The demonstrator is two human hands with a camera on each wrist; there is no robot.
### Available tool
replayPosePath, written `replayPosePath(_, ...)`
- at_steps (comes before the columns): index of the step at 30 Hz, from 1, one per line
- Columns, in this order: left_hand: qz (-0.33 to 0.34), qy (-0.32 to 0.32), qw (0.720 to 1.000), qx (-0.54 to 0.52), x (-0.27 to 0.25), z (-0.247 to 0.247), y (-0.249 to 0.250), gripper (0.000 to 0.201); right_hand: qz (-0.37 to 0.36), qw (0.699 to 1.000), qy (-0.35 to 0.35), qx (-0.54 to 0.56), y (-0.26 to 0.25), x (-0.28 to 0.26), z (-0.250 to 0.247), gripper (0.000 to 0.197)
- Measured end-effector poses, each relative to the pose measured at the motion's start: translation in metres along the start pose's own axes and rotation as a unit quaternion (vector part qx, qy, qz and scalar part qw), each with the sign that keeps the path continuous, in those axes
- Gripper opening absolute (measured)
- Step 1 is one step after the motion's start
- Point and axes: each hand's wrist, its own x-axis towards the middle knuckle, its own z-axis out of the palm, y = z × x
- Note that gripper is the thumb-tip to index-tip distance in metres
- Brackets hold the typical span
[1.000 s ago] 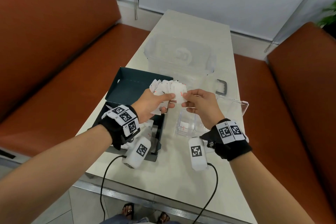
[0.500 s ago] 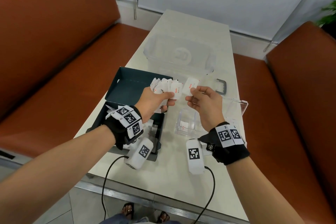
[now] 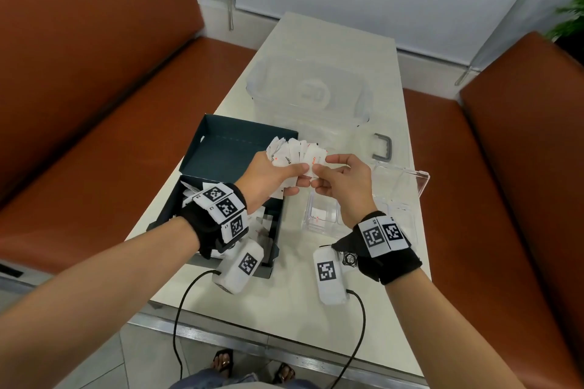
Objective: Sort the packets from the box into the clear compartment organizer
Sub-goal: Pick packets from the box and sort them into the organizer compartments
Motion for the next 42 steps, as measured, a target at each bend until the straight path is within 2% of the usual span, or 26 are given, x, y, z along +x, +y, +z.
replayPosePath(3,-0.001,-0.001,1.000,-0.003,0.001,-0.001,0.000,0.025,0.000,0.999,-0.016,-0.039,-0.004,0.003,-0.003,0.027)
replayPosePath(10,-0.014,-0.009,1.000,0.009,0.002,0.000,0.003,0.030,-0.066,0.991,-0.033,-0.110,-0.016,0.012,-0.012,0.006)
replayPosePath(16,-0.033,-0.004,0.998,-0.046,0.002,-0.002,0.006,0.028,-0.033,0.993,-0.037,-0.104,-0.018,0.022,-0.023,0.004)
replayPosePath(20,-0.036,0.009,0.998,-0.055,0.001,-0.011,0.006,0.025,-0.027,0.983,-0.014,-0.181,-0.019,0.037,-0.043,0.011)
replayPosePath(22,-0.040,0.020,0.998,-0.050,0.001,-0.016,0.004,0.023,-0.029,0.962,-0.030,-0.268,-0.009,0.041,-0.043,0.011)
replayPosePath(25,-0.046,0.030,0.998,-0.037,0.000,-0.019,0.000,0.022,-0.012,0.913,-0.070,-0.401,0.017,0.041,-0.032,0.004)
replayPosePath(29,-0.046,0.034,0.998,-0.037,-0.001,-0.020,-0.002,0.023,0.020,0.847,-0.045,-0.530,0.043,0.041,-0.017,0.012)
replayPosePath(34,-0.042,0.031,0.998,-0.045,-0.003,-0.024,-0.004,0.025,0.008,0.812,-0.015,-0.583,0.056,0.043,-0.011,0.014)
replayPosePath(38,-0.046,0.038,0.997,-0.051,-0.003,-0.025,-0.006,0.024,0.001,0.793,-0.042,-0.607,0.062,0.046,-0.011,0.011)
replayPosePath(40,-0.046,0.037,0.997,-0.051,-0.003,-0.025,-0.006,0.026,-0.021,0.765,-0.050,-0.642,0.065,0.047,-0.010,0.012)
replayPosePath(42,-0.045,0.033,0.997,-0.052,-0.002,-0.025,-0.006,0.026,-0.051,0.709,-0.063,-0.700,0.067,0.047,-0.009,0.014)
